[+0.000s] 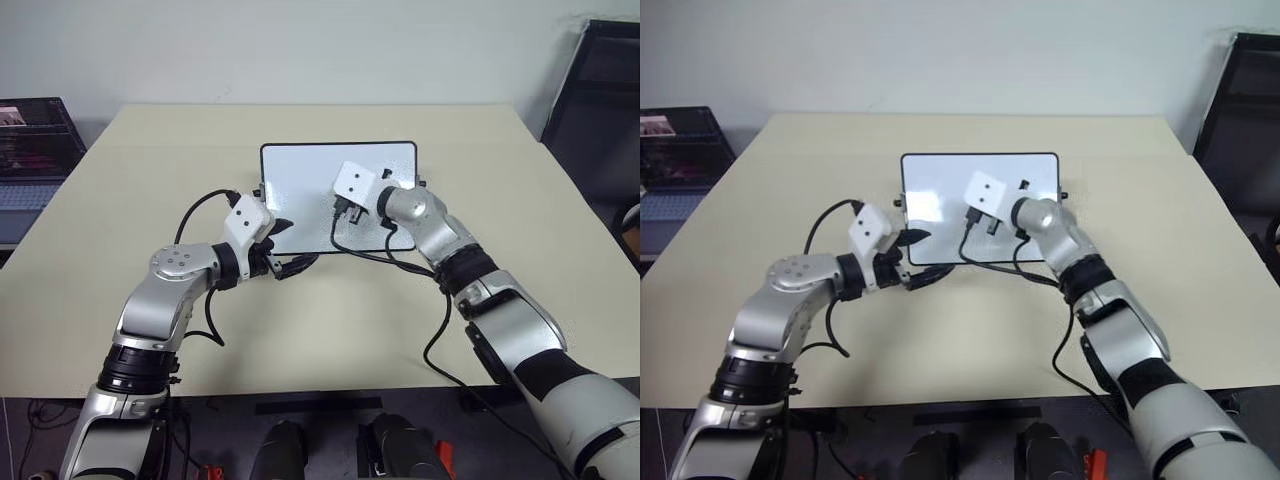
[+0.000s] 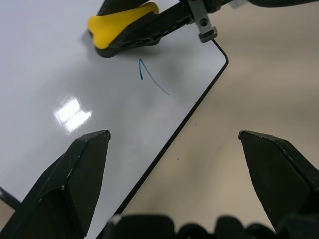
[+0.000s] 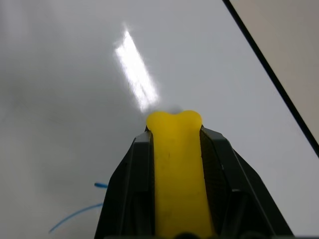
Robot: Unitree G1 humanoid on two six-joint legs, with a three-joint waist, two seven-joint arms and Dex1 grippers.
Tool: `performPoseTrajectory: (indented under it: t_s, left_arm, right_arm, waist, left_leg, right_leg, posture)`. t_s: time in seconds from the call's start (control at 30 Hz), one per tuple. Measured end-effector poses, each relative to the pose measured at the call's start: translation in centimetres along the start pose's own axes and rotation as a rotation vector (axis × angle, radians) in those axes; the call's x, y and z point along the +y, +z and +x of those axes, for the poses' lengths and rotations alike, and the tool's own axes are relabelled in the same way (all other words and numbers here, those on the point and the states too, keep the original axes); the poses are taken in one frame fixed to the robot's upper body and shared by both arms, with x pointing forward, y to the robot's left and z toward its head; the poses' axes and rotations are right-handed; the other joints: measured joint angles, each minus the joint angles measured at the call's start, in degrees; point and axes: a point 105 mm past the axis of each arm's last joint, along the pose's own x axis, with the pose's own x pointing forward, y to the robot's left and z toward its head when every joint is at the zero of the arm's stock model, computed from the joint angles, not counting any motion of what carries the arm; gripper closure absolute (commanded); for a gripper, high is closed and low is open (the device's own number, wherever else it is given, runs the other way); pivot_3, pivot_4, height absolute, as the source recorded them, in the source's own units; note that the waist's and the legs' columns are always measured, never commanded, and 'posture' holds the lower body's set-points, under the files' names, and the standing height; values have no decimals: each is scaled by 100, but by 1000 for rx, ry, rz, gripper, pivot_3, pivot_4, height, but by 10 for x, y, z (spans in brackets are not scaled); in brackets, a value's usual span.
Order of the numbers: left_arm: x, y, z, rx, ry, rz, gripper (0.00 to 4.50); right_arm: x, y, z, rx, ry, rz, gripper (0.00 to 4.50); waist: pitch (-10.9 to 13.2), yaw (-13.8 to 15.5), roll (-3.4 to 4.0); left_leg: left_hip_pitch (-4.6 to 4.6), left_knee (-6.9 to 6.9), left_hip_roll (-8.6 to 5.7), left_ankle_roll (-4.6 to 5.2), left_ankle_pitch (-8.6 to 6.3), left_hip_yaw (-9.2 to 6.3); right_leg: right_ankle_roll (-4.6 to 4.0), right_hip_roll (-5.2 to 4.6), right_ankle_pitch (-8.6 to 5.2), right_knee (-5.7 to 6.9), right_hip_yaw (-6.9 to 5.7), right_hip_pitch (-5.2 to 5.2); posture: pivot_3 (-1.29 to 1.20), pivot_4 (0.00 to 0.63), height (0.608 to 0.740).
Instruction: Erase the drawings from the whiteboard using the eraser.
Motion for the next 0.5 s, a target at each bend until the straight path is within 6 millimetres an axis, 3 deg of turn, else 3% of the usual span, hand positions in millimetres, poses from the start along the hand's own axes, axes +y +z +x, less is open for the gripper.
performPoseTrajectory:
  t_s: [0.2,0.37,0.5]
  left_arm:
    - [-1,0,0,0,-15,0,0]
    - [-2,0,1,-1,-19,0,0]
    - [1,0,2,-6,4,0,0]
  right_arm:
    - [4,-13,-12,25,-3,26,3545]
    - [3,-13,-19,11,-18,203,3545]
    - [-7,10,-36,-131,-46,438,3545]
  waist:
    - [0,37,0]
    - [0,45,0]
    - [7,57,4]
  left_leg:
    - [1,2,4,0,0,2]
    - [-4,1,4,0,0,1]
    - [-16,-10,5,-1,-1,-9]
  right_leg:
    - [2,1,-1,2,-2,0]
    - [0,1,0,0,-1,-4]
    - [-1,0,0,-14,-4,-10]
  posture:
    - [0,150,740]
    - [0,150,740]
    - [0,150,740]
